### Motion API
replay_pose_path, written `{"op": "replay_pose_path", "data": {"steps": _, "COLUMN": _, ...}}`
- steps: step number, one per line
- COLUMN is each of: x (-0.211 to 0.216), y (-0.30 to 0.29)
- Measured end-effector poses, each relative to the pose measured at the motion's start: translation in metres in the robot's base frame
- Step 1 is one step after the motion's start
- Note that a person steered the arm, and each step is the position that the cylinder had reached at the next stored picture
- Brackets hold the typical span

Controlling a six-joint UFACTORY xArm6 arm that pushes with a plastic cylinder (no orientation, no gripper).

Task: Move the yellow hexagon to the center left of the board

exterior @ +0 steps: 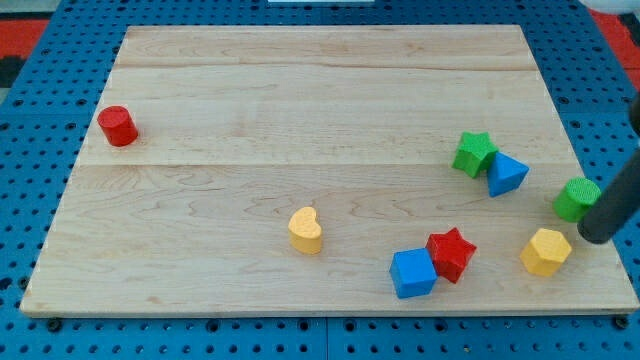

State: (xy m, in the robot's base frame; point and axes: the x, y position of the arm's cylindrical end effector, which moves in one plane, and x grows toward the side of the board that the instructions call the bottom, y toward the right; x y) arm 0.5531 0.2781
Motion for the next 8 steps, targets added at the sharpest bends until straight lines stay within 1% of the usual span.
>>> {"op": "replay_pose_path", "data": {"steps": 1, "x": 0.029, "y": -0.001}}
{"op": "replay_pose_path", "data": {"steps": 2, "x": 0.031, "y": -0.061}}
{"op": "replay_pose_path", "data": {"steps": 3, "x": 0.010, "y": -0.139}}
{"op": "replay_pose_path", "data": {"steps": 4, "x": -0.015, "y": -0.164}}
{"op": "replay_pose_path", "data": {"steps": 5, "x": -0.012, "y": -0.124}}
{"op": "replay_pose_path", "data": {"steps": 6, "x": 0.005, "y": -0.090}}
{"op": "replay_pose_path", "data": {"steps": 7, "x": 0.015, "y": -0.070}}
{"op": "replay_pose_path", "data": {"steps": 8, "x": -0.008, "y": -0.059}}
